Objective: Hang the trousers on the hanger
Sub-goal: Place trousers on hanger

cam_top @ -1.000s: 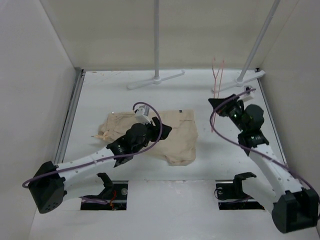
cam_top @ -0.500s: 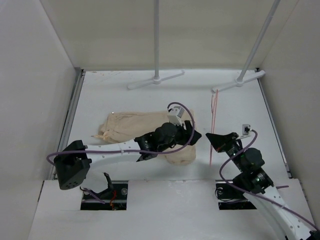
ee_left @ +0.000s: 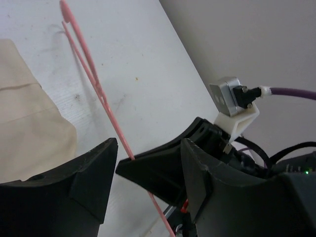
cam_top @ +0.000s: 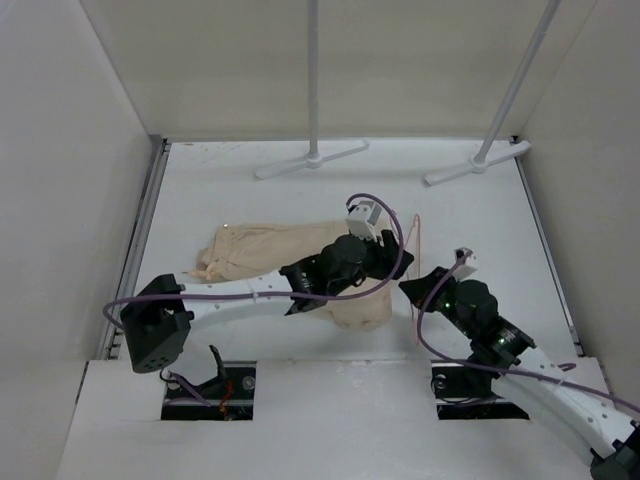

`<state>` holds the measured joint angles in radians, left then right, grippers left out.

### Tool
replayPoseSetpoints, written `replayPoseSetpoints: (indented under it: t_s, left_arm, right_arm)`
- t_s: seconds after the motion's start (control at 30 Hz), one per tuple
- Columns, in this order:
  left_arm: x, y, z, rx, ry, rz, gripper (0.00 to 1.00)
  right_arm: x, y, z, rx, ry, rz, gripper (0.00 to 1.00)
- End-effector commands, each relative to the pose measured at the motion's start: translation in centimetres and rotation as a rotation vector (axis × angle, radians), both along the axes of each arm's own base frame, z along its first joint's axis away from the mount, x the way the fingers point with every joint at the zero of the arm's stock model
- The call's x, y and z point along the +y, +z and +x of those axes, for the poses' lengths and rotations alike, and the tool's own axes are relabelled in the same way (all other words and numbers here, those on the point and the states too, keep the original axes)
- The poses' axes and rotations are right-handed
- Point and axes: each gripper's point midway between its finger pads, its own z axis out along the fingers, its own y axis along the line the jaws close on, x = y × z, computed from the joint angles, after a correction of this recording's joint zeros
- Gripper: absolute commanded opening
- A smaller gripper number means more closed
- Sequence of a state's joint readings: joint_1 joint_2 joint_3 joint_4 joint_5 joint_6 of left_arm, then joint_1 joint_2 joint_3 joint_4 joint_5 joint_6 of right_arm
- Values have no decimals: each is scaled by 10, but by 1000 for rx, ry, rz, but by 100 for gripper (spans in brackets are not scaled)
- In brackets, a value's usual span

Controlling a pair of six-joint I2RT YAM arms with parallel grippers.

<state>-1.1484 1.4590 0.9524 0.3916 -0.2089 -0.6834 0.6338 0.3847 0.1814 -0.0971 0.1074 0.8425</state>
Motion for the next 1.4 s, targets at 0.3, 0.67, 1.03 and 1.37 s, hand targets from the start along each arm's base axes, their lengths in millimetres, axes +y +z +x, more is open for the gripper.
replayPoseSetpoints:
  t_s: [0.3,0.67,1.03,1.37]
  left_arm:
    - [-6,-7,35,-45,77,114,49]
    - [-17,-34,72,-83,145,208,22]
    - [23,-67,77,-69,225,206,2]
    - [8,-62,73,14,250,-60,2]
  right_arm:
    - [25,63,9,-161,41,71,7]
    - [42,64,1,-143,94,68,8]
    - [14,67,6,-138,25,3,43]
    - [0,57,55,-69,-45,-115,15]
